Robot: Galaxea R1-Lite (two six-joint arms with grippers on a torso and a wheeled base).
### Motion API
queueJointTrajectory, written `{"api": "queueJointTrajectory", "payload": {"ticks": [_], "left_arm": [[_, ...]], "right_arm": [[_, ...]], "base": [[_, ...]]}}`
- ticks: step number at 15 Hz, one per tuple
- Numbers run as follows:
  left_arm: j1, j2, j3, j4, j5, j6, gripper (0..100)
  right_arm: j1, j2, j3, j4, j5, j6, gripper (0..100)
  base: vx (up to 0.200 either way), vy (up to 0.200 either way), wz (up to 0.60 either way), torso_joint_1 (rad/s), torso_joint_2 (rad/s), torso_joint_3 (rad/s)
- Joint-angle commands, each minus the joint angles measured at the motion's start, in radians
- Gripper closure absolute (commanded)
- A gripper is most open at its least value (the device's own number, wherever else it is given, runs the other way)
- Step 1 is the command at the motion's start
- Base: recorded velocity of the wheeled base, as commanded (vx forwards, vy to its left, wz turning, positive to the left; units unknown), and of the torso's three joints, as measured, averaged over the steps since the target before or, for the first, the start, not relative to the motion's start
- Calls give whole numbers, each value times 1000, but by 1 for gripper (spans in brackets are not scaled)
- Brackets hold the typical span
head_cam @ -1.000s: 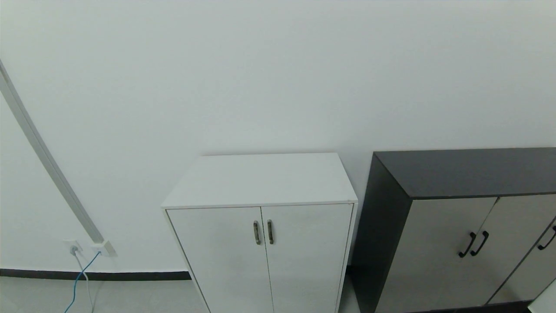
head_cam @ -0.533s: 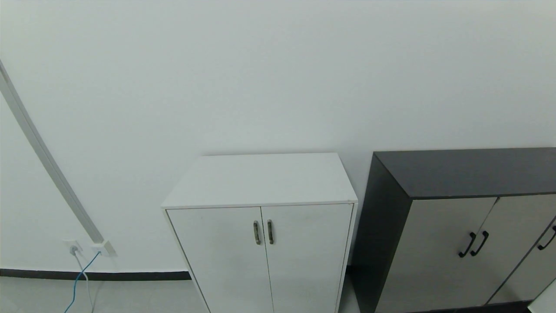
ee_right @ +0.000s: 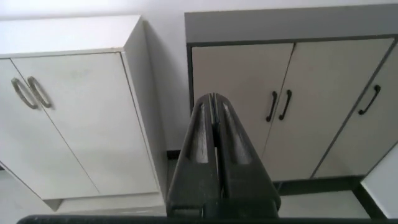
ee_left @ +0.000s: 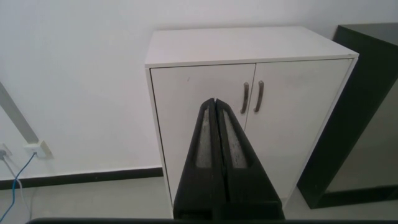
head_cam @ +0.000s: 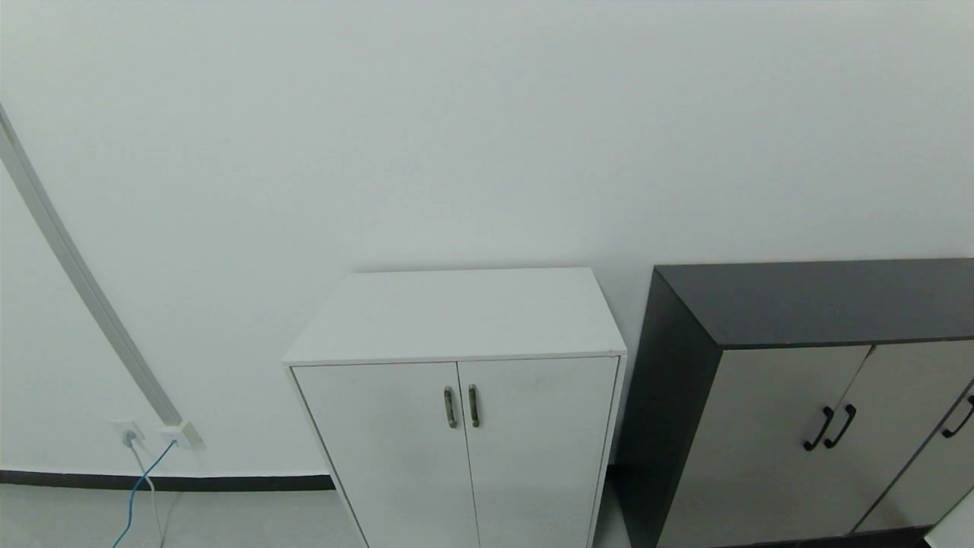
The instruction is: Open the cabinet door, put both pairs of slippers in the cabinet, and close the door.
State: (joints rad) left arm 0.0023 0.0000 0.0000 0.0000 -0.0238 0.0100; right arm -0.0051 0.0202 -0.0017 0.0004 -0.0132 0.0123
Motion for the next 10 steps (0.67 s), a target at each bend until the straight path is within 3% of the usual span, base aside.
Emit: {"api": "queueJointTrajectory", "payload": {"ticks": [1,10], "left_arm": [[1,0,0,0,1,1,100],[1,0,0,0,1,-2,100]], "right_arm": [[2,-17,0,0,16,26,100],[5,-17,0,-2,19,34,100]], "base": [[0,0,0,0,0,0],[0,0,0,0,0,0]]}}
